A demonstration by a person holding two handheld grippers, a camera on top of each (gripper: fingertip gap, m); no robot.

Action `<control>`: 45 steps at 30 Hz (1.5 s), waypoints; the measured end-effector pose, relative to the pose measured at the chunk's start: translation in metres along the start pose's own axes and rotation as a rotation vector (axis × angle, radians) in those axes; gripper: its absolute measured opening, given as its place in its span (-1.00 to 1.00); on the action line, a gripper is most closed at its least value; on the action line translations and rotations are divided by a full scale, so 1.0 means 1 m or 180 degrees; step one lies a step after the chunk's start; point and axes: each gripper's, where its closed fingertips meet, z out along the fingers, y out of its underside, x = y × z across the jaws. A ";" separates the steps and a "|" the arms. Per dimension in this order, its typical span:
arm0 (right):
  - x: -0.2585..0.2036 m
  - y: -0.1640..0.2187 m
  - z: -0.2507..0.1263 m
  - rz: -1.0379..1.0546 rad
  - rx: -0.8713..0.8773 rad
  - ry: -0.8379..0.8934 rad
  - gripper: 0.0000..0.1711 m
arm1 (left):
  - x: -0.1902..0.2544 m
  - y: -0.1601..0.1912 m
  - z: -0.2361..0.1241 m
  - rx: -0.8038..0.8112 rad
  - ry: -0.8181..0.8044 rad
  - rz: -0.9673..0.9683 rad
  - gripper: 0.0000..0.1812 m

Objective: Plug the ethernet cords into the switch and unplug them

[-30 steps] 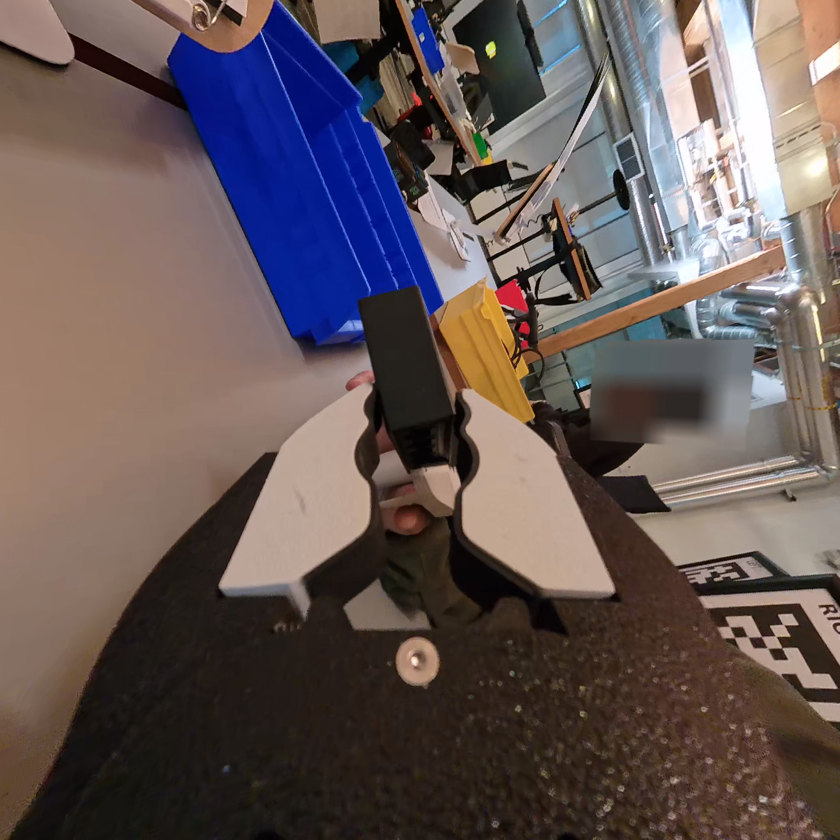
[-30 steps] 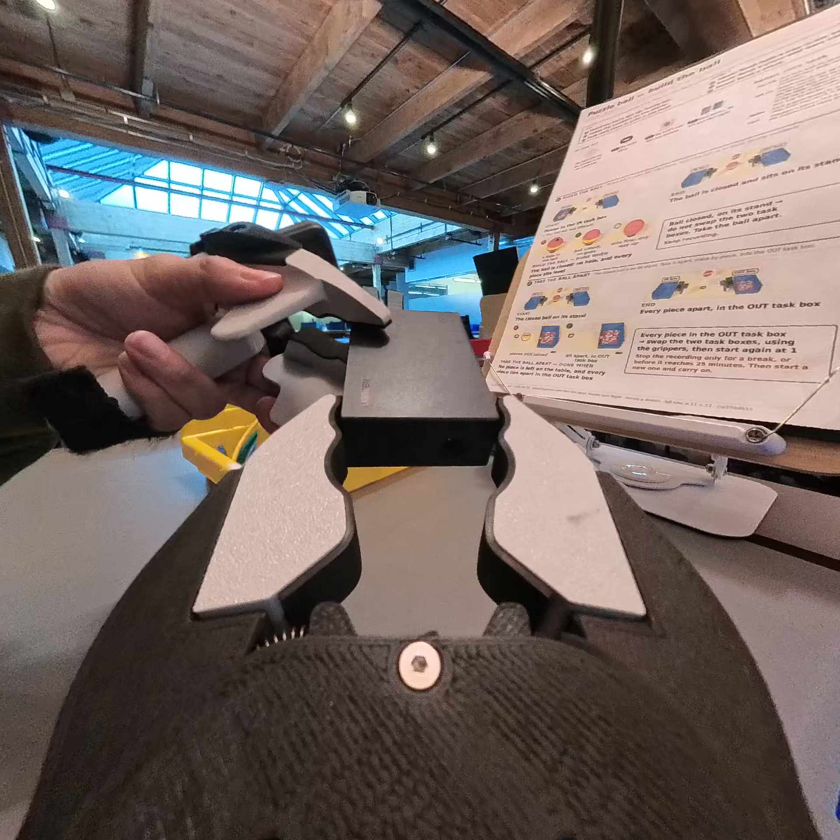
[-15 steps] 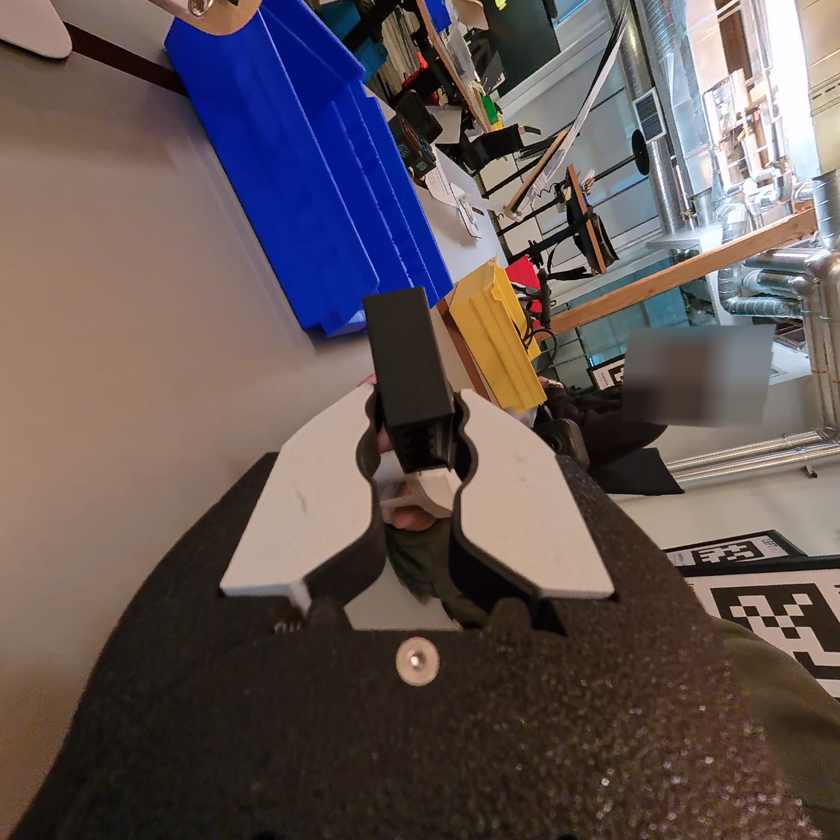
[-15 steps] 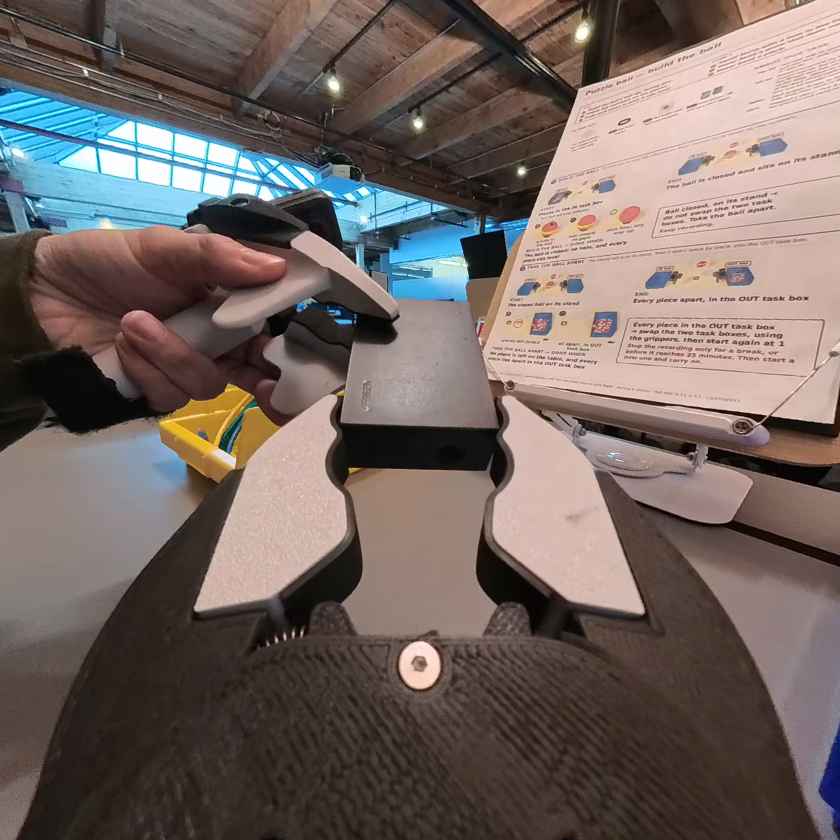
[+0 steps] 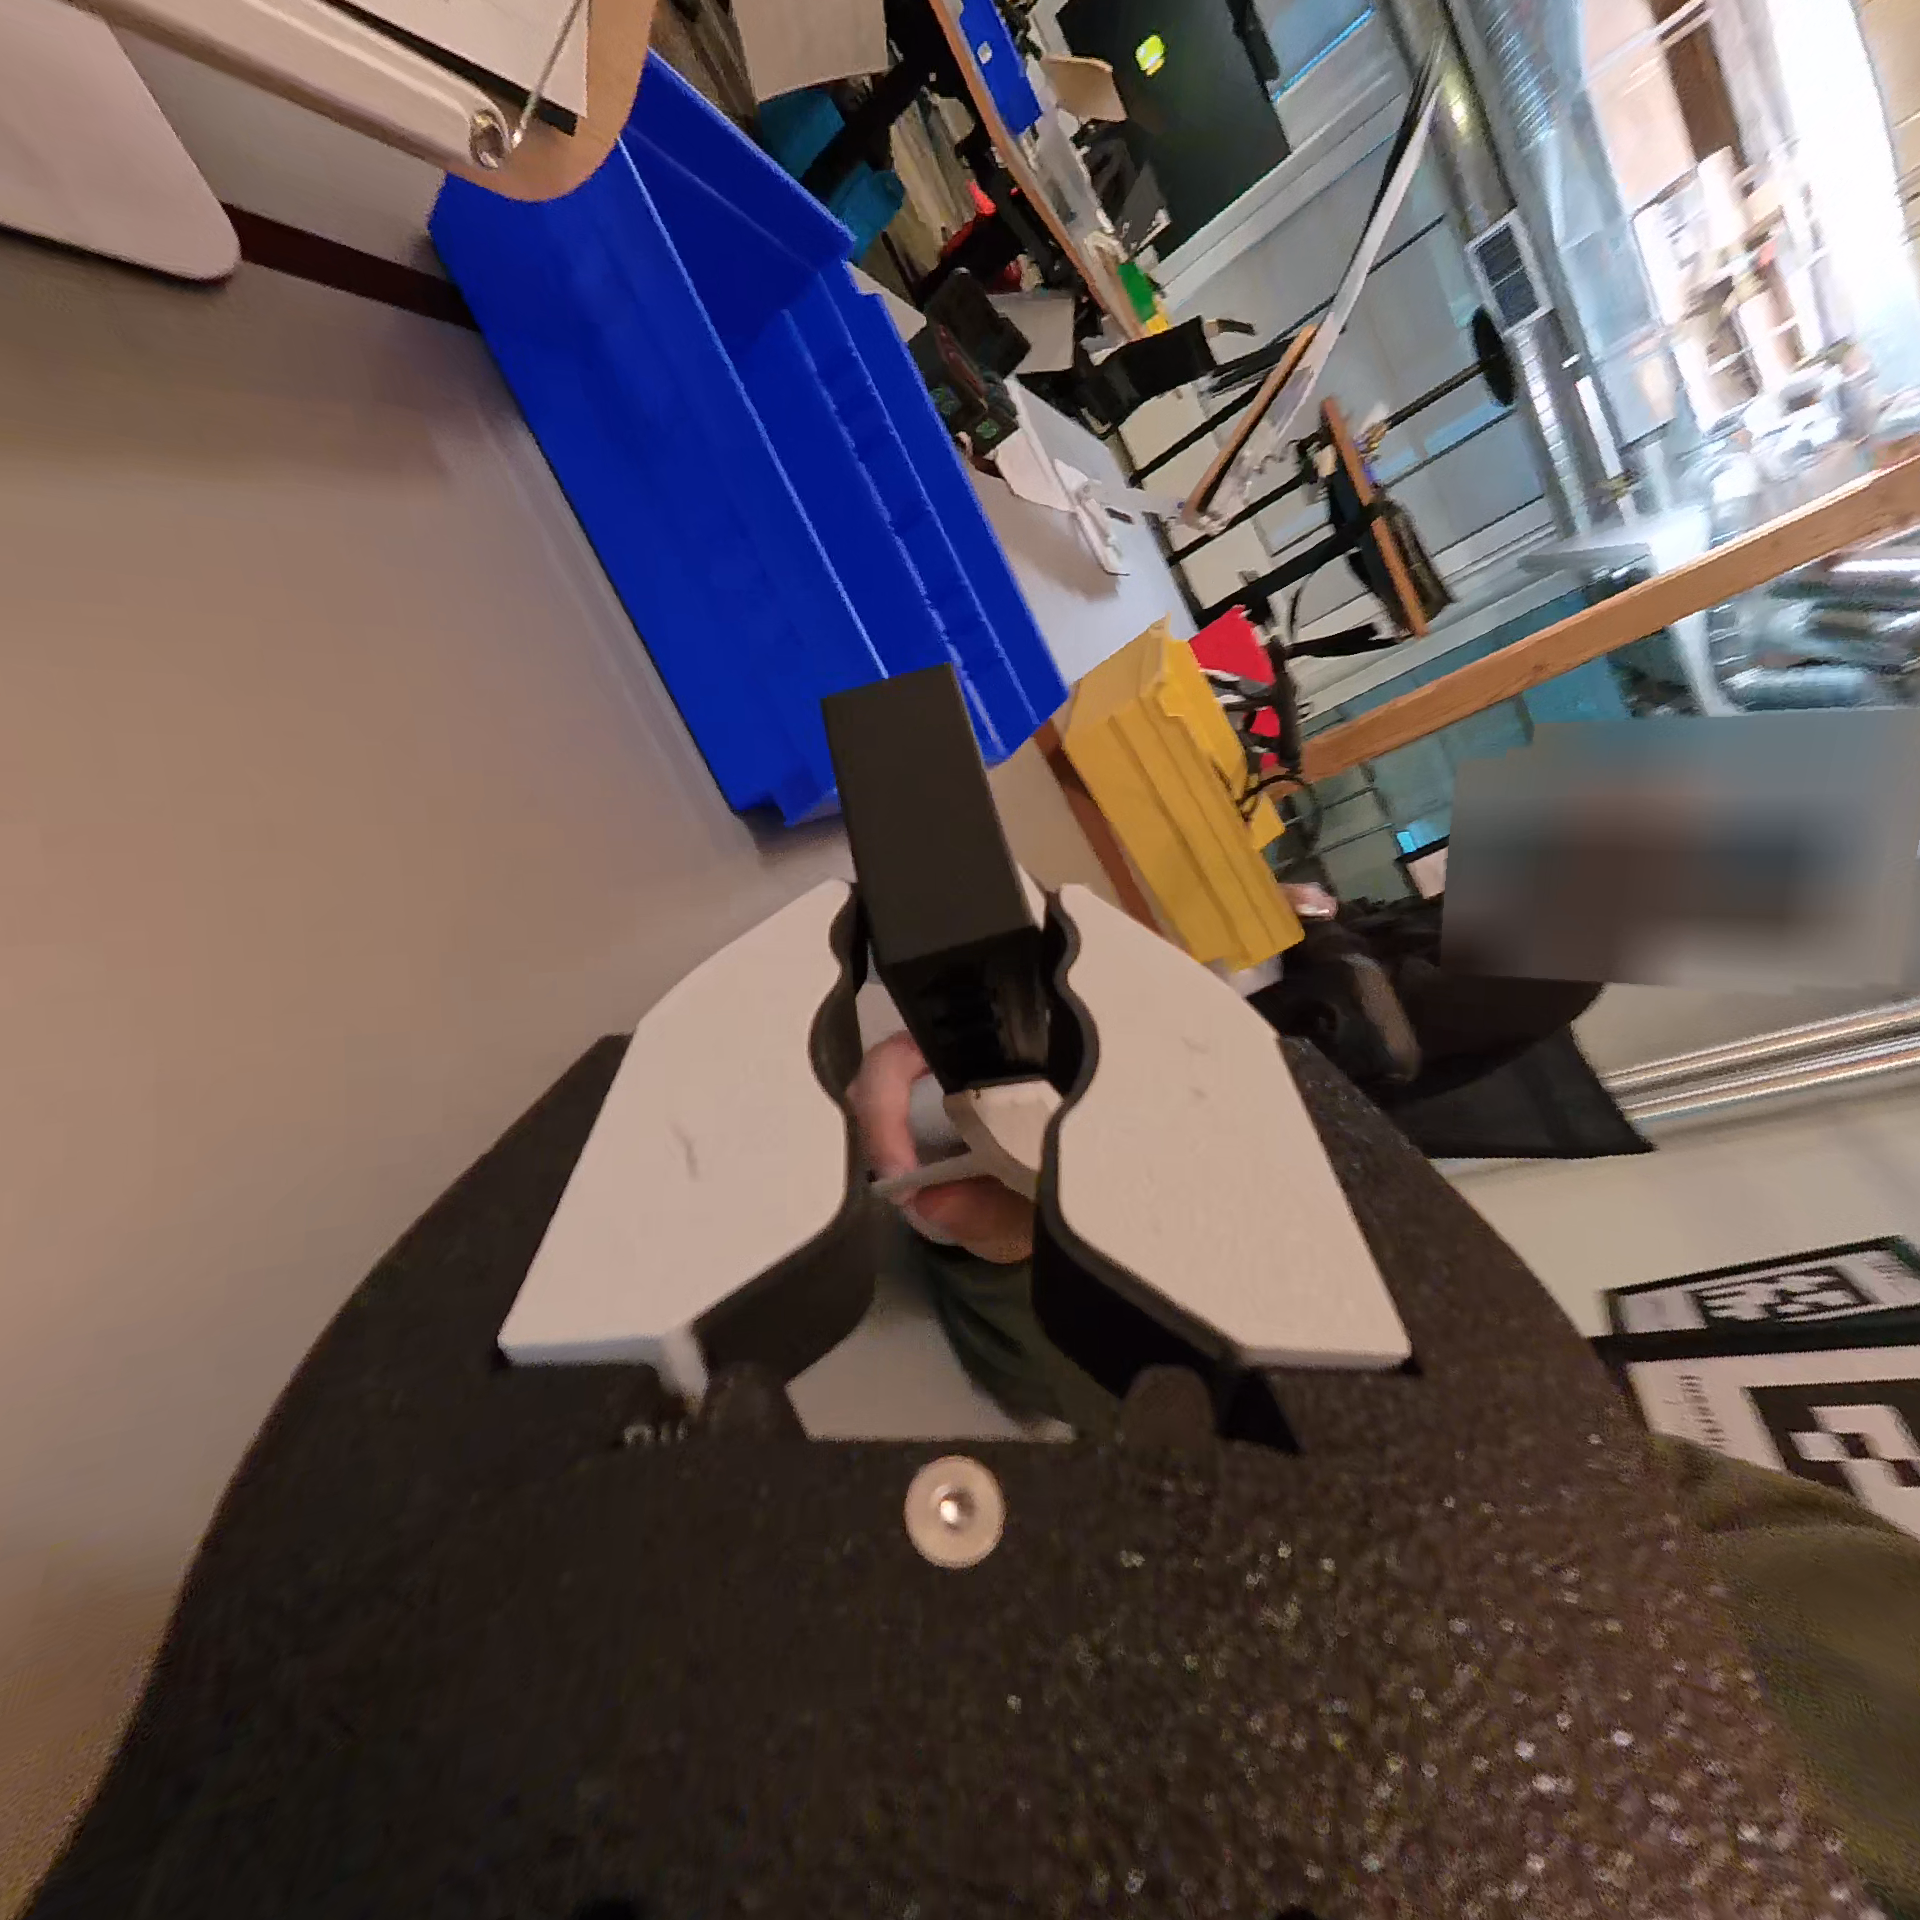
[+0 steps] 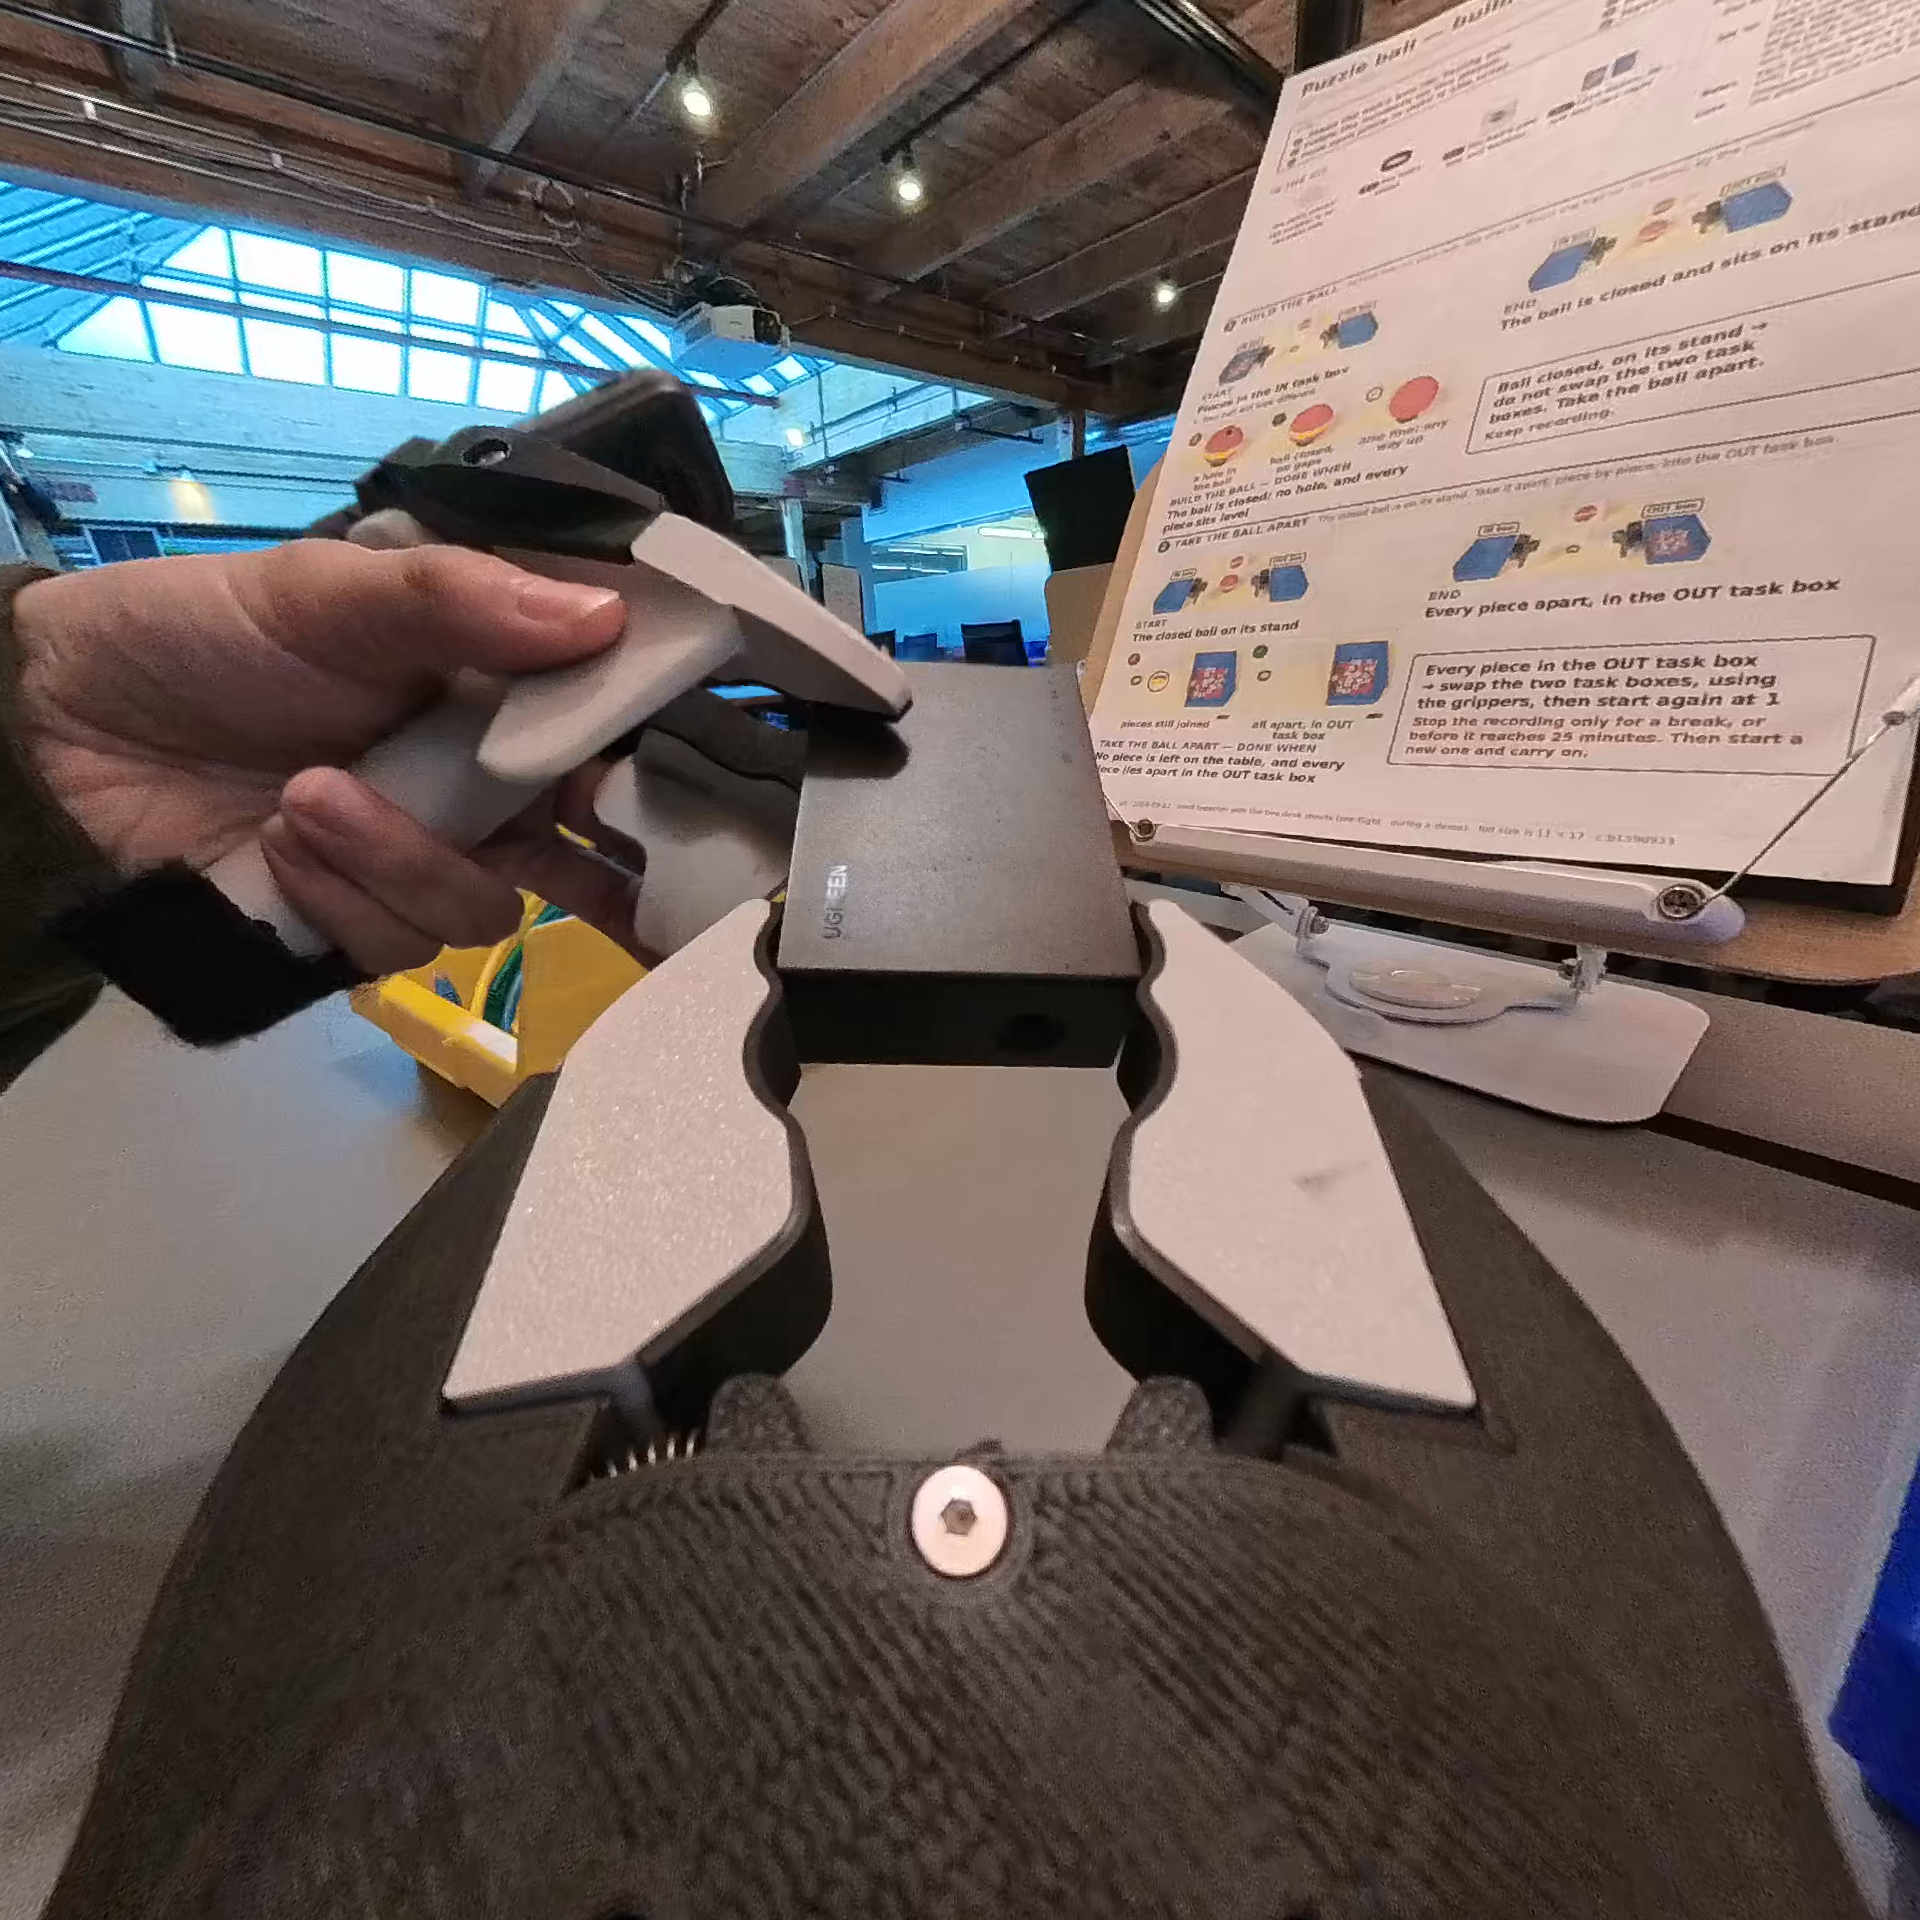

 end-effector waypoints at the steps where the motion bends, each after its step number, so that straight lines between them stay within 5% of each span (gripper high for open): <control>1: 0.001 0.001 0.000 -0.0012 -0.0021 0.0015 -0.28 | -0.002 0.000 0.001 -0.0008 -0.0081 0.0108 -0.62; 11: 0.017 0.007 -0.003 0.0078 -0.0102 0.0190 -0.28 | -0.008 -0.016 -0.020 0.0327 -0.0778 0.0939 -0.24; 16: 0.040 0.004 -0.013 0.0179 -0.0058 0.0409 -0.28 | -0.001 -0.027 -0.053 0.0545 -0.1083 0.1422 -0.26; 25: 0.062 0.007 -0.027 -0.0090 -0.0226 0.0772 -0.28 | -0.022 -0.065 -0.172 0.0681 -0.2082 0.1688 -0.42; 32: 0.065 0.019 -0.024 -0.0002 -0.0333 0.0760 -0.28 | -0.082 -0.065 -0.263 0.0073 -0.3033 0.1598 -0.49; 38: 0.065 0.021 -0.023 -0.0020 -0.0346 0.0744 -0.28 | -0.123 -0.021 -0.234 -0.0552 -0.2566 0.1222 -0.53; 45: 0.064 0.022 -0.021 -0.0035 -0.0375 0.0711 -0.28 | -0.149 -0.030 -0.187 -0.0024 -0.2155 0.0645 -0.54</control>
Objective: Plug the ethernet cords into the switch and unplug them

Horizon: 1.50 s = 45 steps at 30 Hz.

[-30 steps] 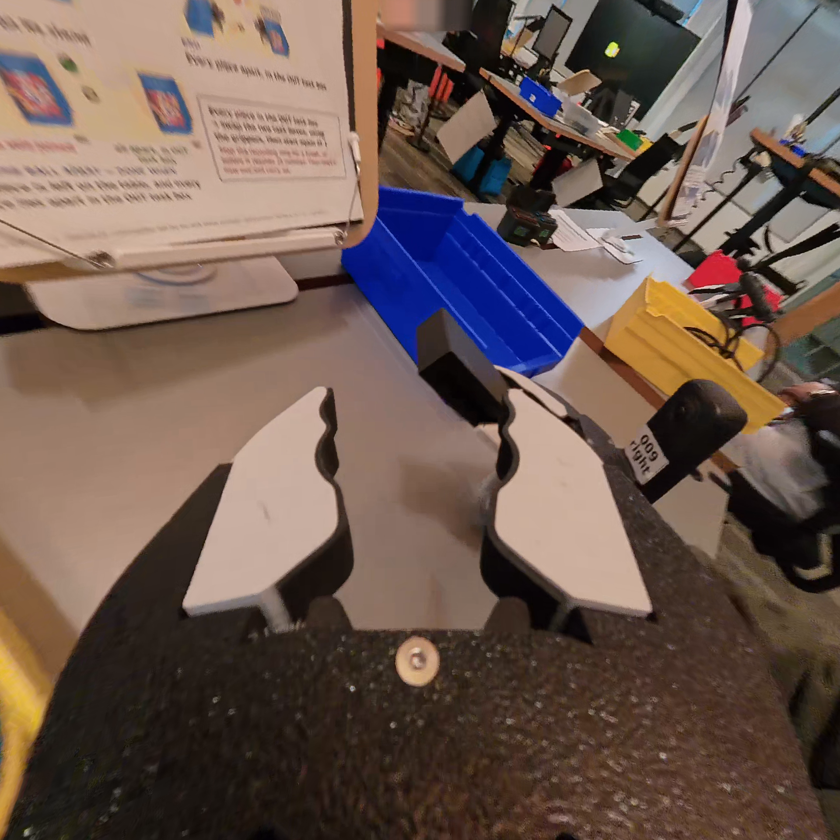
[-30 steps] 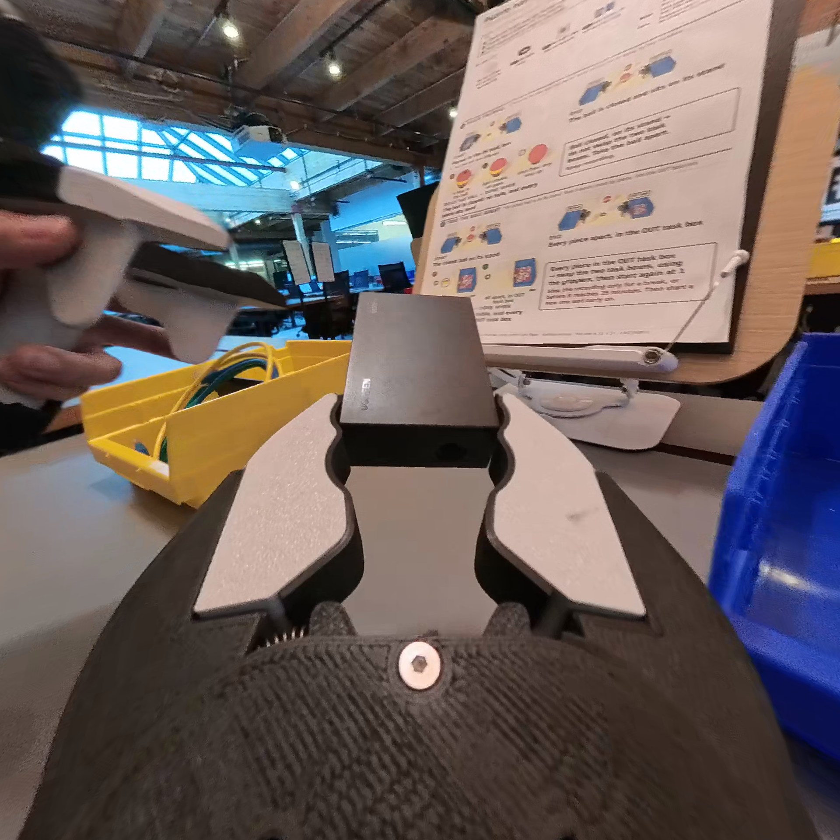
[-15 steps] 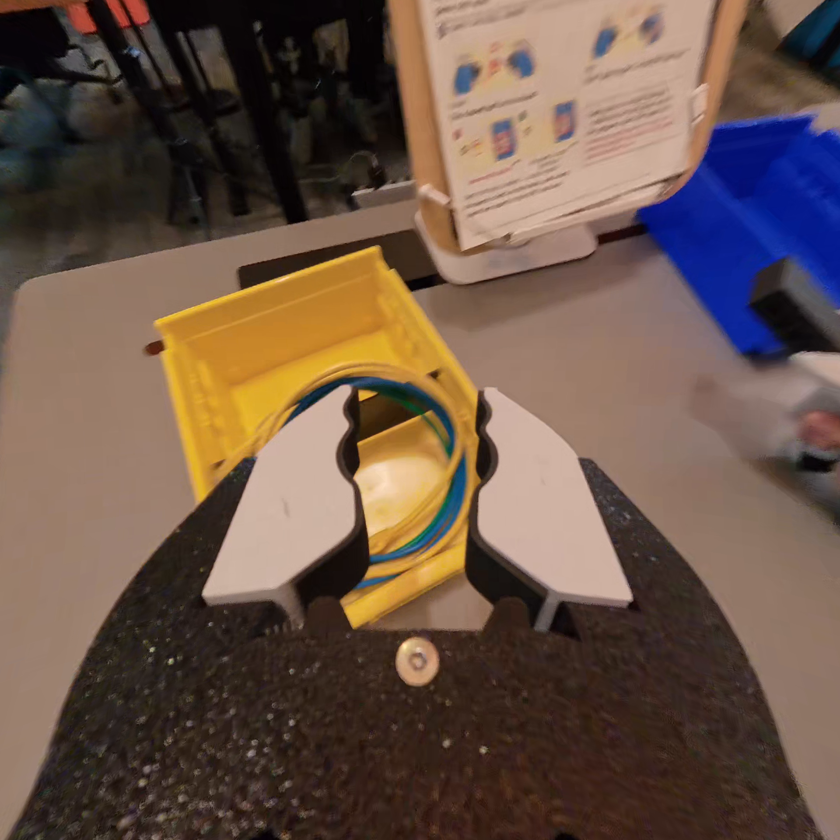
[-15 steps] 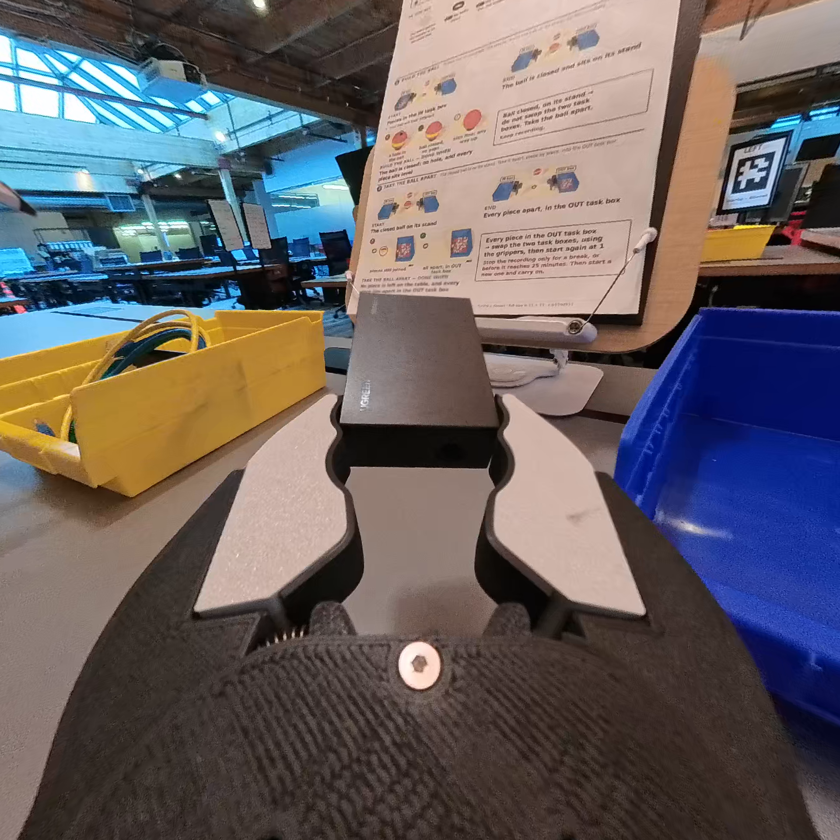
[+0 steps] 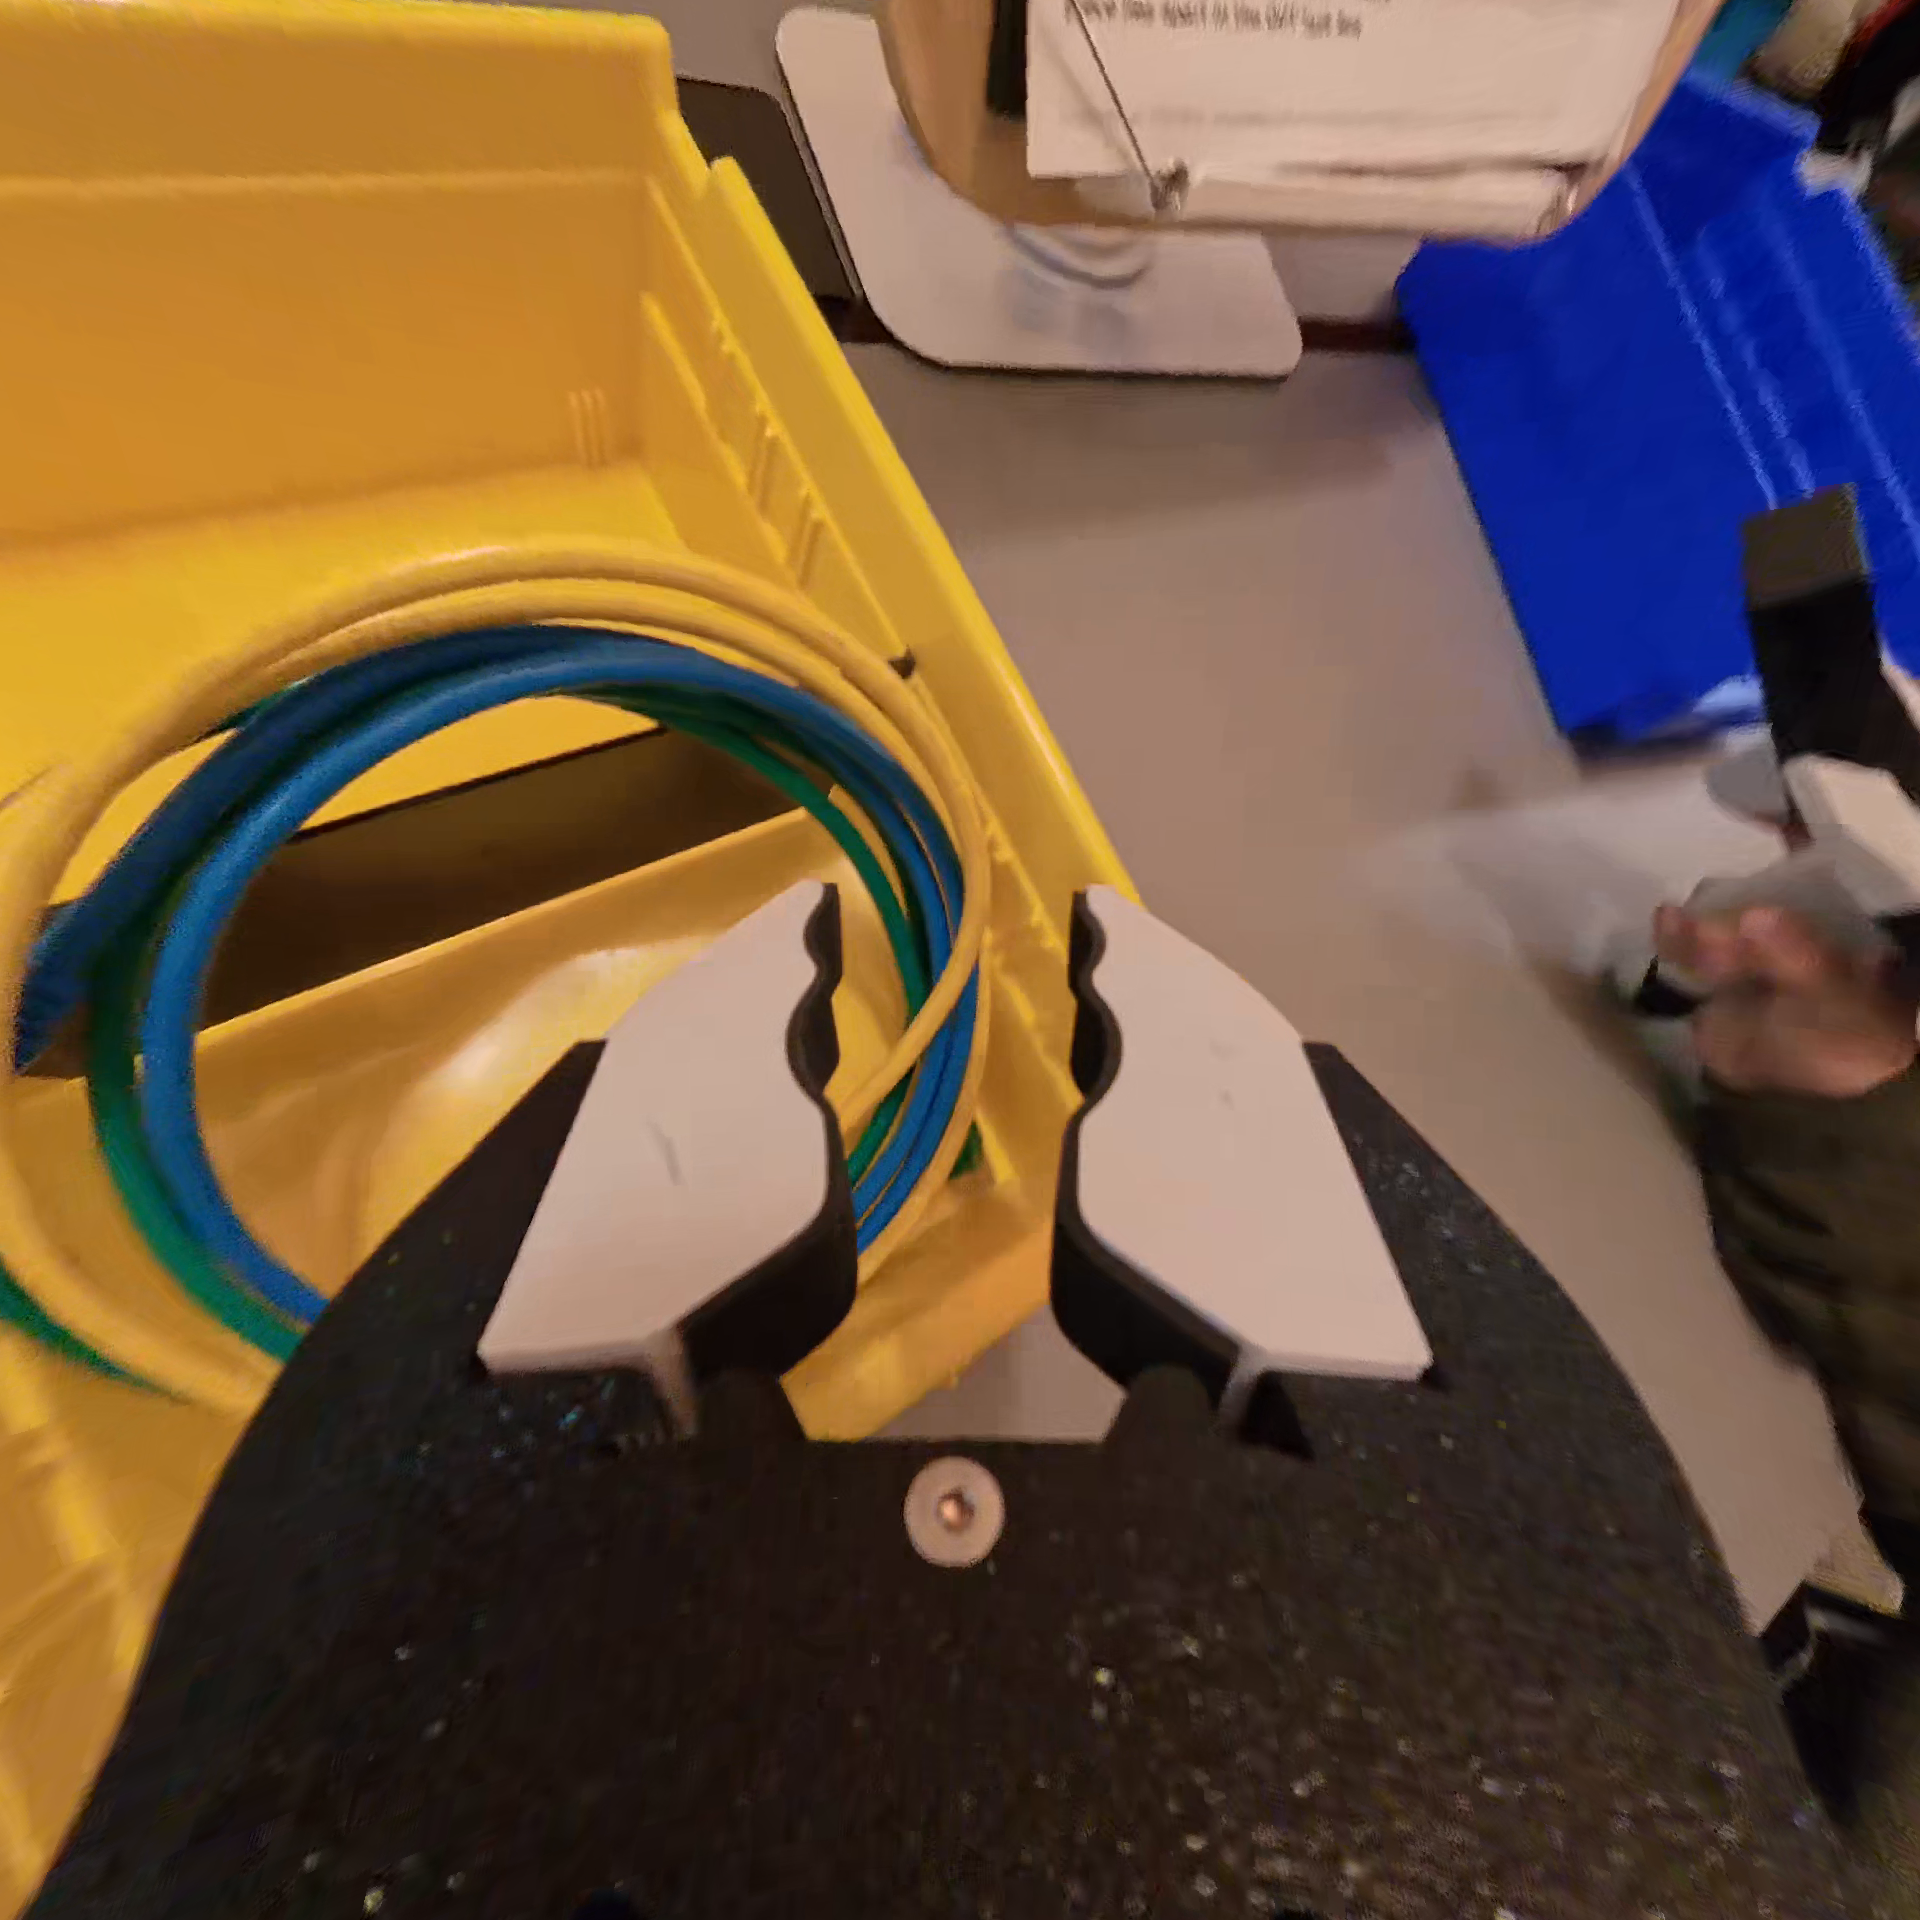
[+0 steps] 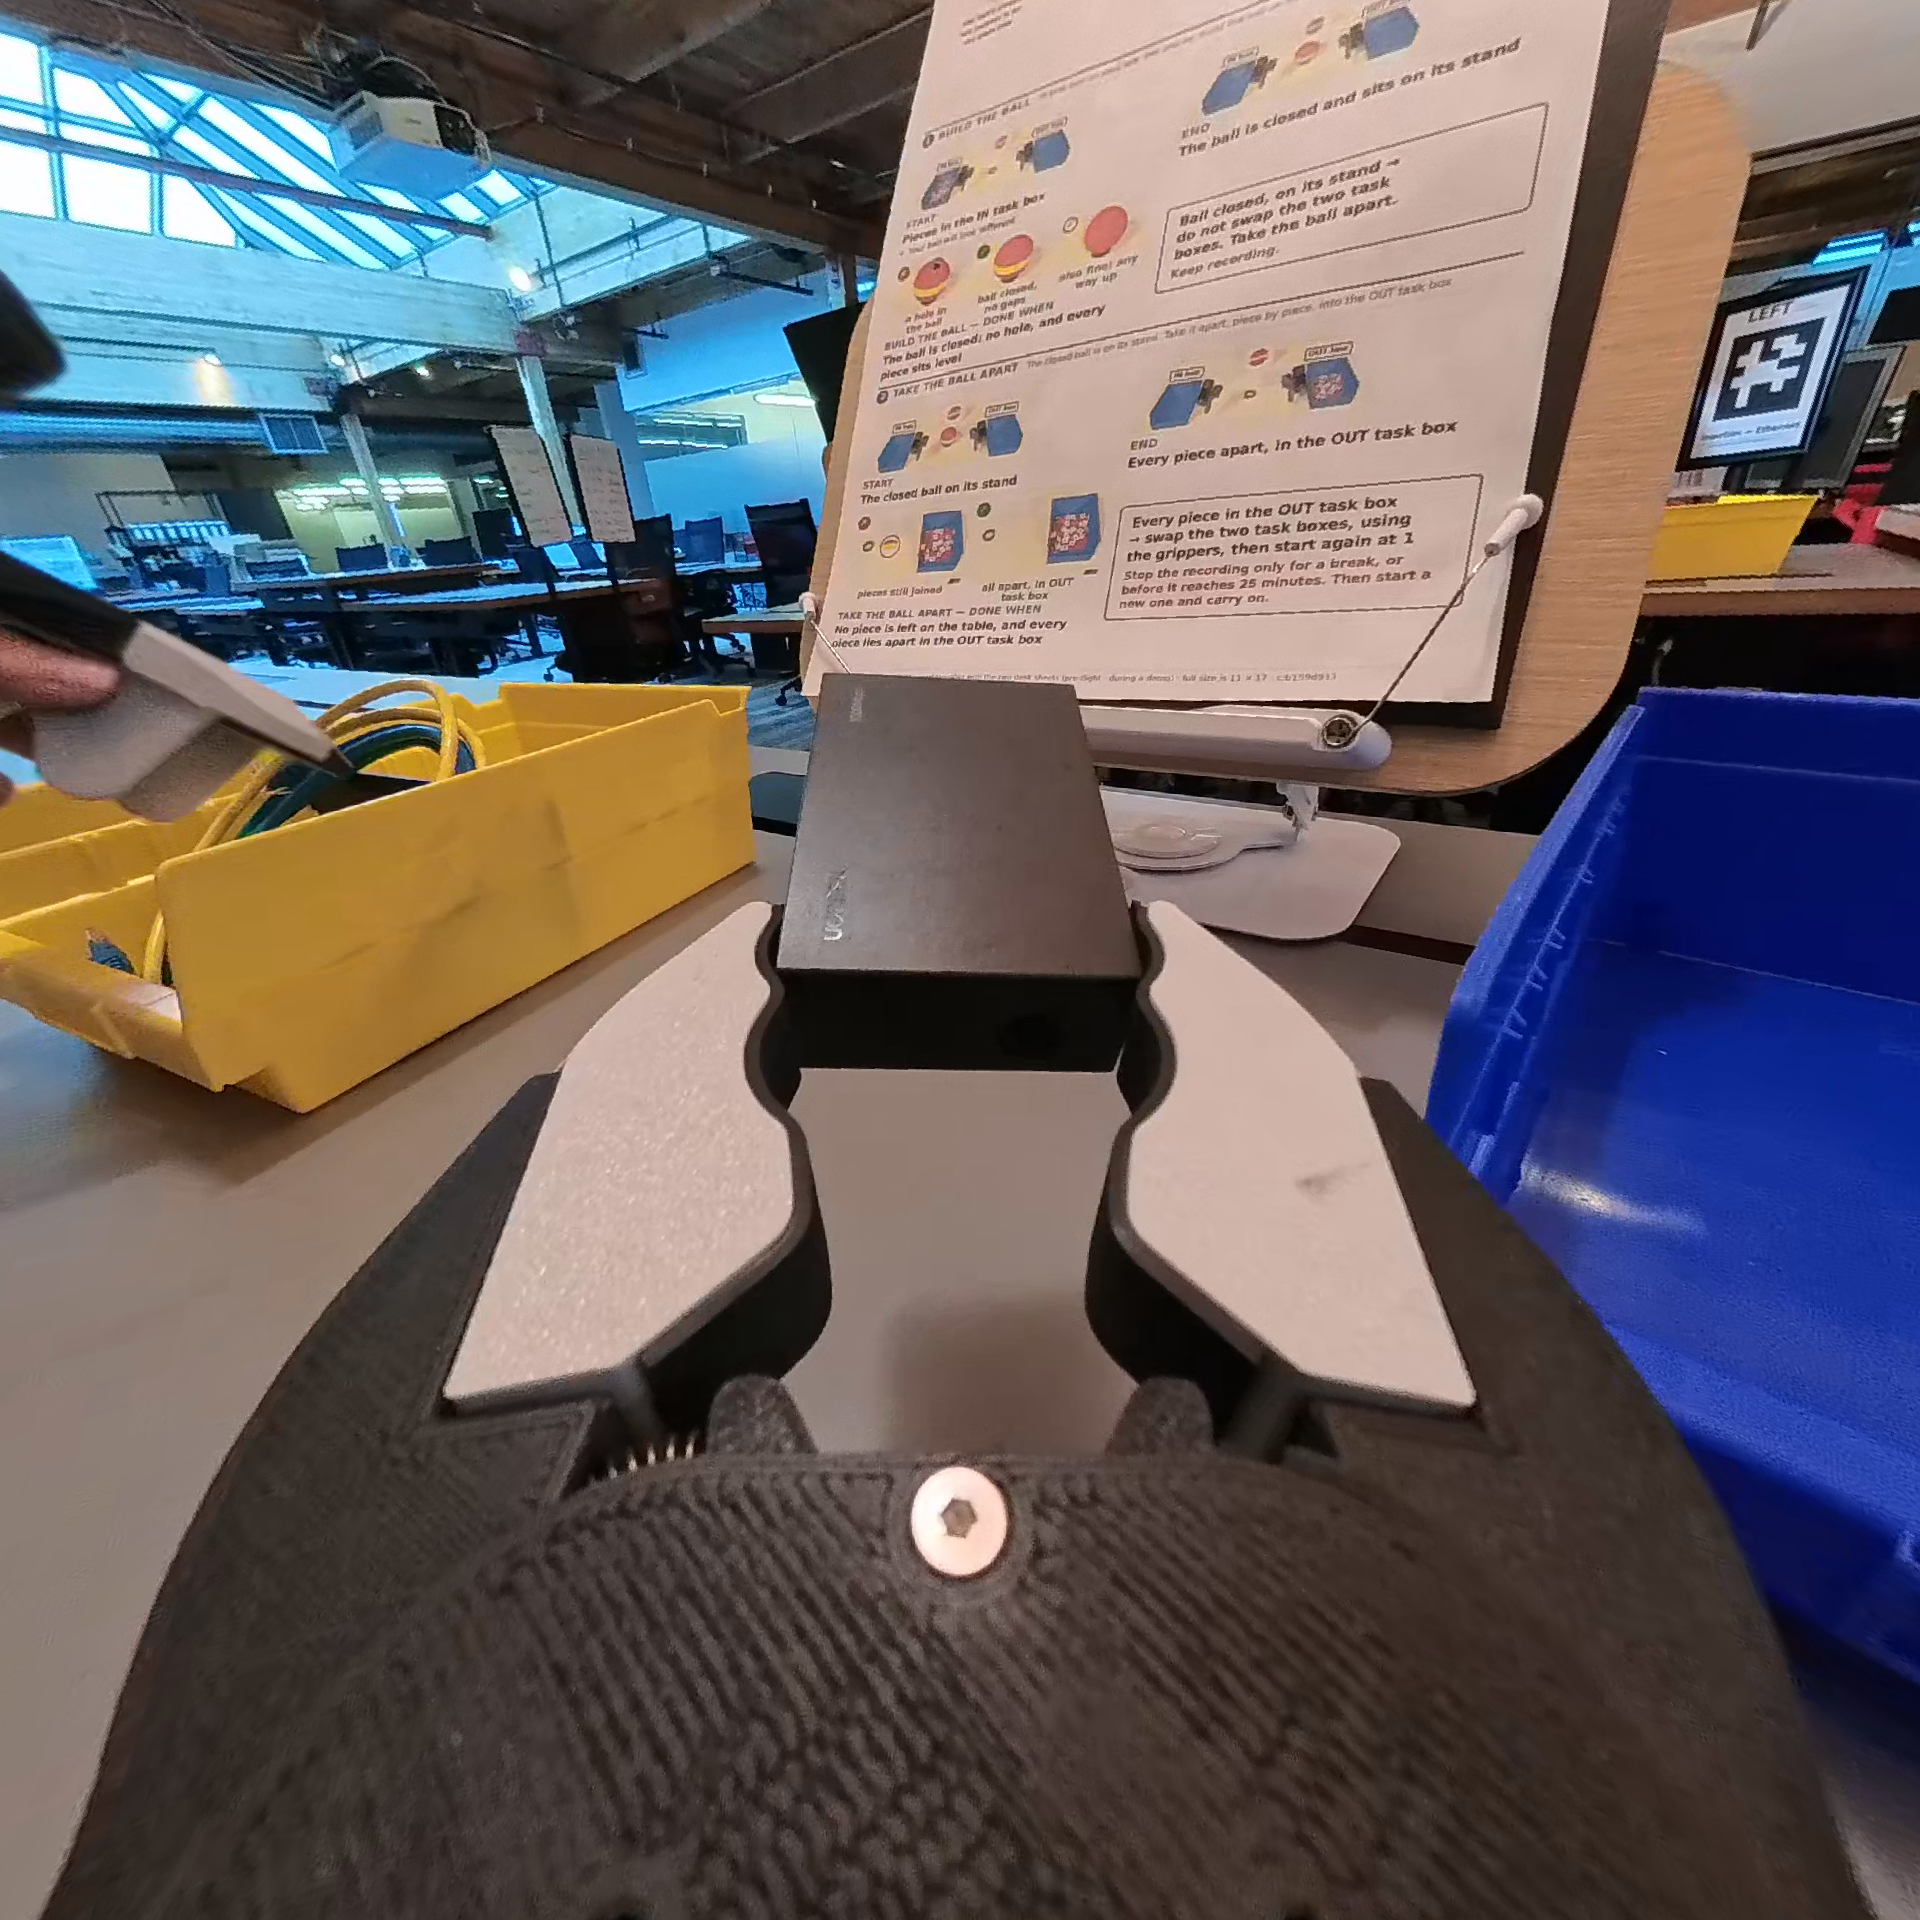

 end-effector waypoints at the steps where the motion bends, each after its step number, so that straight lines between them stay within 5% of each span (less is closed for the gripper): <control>1: 0.000 0.000 0.000 -0.0001 0.0004 -0.0001 -0.29 | -0.002 -0.004 0.004 0.0059 -0.0041 -0.0076 -0.55; 10: 0.000 0.001 0.001 0.0020 -0.0015 -0.0030 -0.28 | -0.017 -0.015 0.033 0.0084 -0.0367 -0.0330 -0.61; 15: 0.003 -0.001 0.000 0.0090 0.0017 -0.0017 -0.28 | -0.013 -0.022 0.026 0.0293 -0.0425 -0.0161 -0.90; 34: 0.000 0.000 0.001 0.0055 0.0010 -0.0074 -0.29 | 0.085 -0.092 -0.148 0.1070 -0.0168 0.0879 -0.94; 41: -0.002 0.000 0.001 0.0034 0.0001 -0.0086 -0.28 | 0.190 -0.104 -0.226 0.1583 0.0601 0.1538 -0.94; 45: 0.003 -0.002 -0.001 0.0130 0.0050 -0.0051 -0.28 | 0.247 -0.069 -0.239 0.1171 0.1323 0.2091 -0.94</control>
